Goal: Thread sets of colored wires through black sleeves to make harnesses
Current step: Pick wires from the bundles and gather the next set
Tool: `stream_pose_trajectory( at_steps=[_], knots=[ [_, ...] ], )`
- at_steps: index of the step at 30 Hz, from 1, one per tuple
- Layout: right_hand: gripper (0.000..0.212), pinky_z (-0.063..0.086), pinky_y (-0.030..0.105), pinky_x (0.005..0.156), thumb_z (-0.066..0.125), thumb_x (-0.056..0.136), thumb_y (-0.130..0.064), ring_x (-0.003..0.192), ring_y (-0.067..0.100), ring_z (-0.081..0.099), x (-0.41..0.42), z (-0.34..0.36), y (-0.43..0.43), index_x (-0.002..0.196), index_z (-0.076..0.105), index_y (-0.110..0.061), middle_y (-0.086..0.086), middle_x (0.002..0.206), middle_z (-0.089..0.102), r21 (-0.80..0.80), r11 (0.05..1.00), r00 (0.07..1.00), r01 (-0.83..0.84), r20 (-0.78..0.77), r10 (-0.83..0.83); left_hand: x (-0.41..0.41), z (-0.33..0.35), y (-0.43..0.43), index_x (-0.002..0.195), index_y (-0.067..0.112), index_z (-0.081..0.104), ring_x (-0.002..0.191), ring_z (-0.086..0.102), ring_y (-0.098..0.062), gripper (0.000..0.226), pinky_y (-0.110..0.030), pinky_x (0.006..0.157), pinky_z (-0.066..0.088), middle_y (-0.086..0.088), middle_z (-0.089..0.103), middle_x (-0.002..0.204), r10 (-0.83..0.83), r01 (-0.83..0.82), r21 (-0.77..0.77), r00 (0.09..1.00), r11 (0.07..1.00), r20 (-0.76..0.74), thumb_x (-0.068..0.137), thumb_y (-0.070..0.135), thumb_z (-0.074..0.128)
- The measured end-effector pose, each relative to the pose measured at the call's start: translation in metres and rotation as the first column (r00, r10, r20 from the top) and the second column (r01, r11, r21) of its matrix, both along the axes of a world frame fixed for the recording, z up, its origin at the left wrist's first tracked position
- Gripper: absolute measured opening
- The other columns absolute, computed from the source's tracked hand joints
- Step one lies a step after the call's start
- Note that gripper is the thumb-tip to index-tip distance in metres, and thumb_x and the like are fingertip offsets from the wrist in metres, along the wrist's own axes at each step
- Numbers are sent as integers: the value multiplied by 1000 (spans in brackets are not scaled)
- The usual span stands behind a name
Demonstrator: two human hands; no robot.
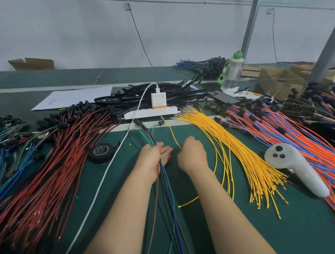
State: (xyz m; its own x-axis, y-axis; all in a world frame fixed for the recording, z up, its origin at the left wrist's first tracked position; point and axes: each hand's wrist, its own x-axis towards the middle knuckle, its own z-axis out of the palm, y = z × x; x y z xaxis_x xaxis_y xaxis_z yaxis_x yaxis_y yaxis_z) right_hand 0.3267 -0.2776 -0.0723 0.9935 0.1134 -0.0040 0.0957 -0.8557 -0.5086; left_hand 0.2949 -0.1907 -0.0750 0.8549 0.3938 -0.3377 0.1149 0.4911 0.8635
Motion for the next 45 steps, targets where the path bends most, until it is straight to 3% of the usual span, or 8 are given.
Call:
stream_pose_trajectory(
  at_steps=[3, 9, 12, 16, 25, 34, 41, 45],
  knots=[
    [25, 44, 32, 83, 49, 91, -6, 107, 32, 57, -15, 4, 6, 114, 56, -1, 17, 116, 60, 154, 977, 989, -150, 16, 149, 4, 1, -4, 96, 8, 50, 61, 62, -19, 13, -23, 49, 48, -14, 58, 80, -25, 25, -4, 1000, 1000, -13, 100, 6, 39],
    [11, 47, 27, 70, 57, 91, -20, 80, 22, 62, -3, 20, -31, 82, 54, -17, 6, 85, 70, 317, 922, 974, -220, 19, 226, 13, -1, -2, 80, 9, 45, 27, 42, -6, 26, -13, 31, 35, 0, 45, 41, 55, -57, -290, 998, 955, -16, 100, 0, 31],
    [37, 41, 33, 85, 54, 94, -42, 109, 28, 55, 27, 21, -60, 114, 55, -11, 11, 121, 60, 173, 980, 986, 94, 121, -116, 14, 11, 4, 80, 7, 46, 27, 29, -3, 27, -11, 30, 24, 4, 32, 51, 84, -59, -379, 995, 924, 49, 102, 8, 31],
    [80, 16, 52, 114, 55, 86, -61, 140, 38, 24, 48, 5, -76, 146, 30, -14, 17, 152, 27, -192, 956, 972, 221, -42, -233, 13, 33, -8, 78, 8, 47, 31, 25, -1, 27, -12, 29, 21, 4, 37, 51, -32, 84, -328, 987, 941, 160, 102, 11, 34],
    [36, 35, 43, 101, 48, 93, -15, 125, 38, 42, 43, 5, -80, 128, 45, -8, 19, 135, 43, -193, 961, 979, 197, -16, -204, 26, 50, -25, 78, 8, 46, 32, 27, -2, 25, -11, 31, 22, 2, 41, 55, -79, 141, -317, 977, 938, 200, 101, 10, 36],
    [40, 41, 40, 95, 53, 96, -30, 121, 36, 46, 16, 4, -80, 127, 45, -7, 16, 131, 44, -115, 989, 994, 88, -59, -95, 43, 52, -52, 80, 9, 44, 30, 27, -1, 22, -11, 28, 21, 1, 39, 58, -121, 181, -324, 973, 929, 198, 100, 7, 35],
    [37, 40, 38, 95, 49, 97, -30, 120, 39, 46, 56, 27, -121, 123, 55, -4, 21, 131, 47, -100, 960, 958, 260, 148, -244, 46, 83, -82, 91, 10, 49, 34, 28, -2, 16, -13, 33, 23, 4, 46, 51, -140, 188, -67, 888, 980, 438, 102, 12, 37],
    [38, 33, 44, 103, 52, 94, -18, 129, 39, 37, 90, 25, -127, 129, 47, -5, 19, 140, 40, -174, 923, 938, 344, 113, -328, 53, 90, -94, 91, 12, 49, 39, 50, -9, 19, -17, 44, 43, 4, 55, 44, -218, 81, 320, 879, 944, 423, 103, 14, 34]
  ],
)
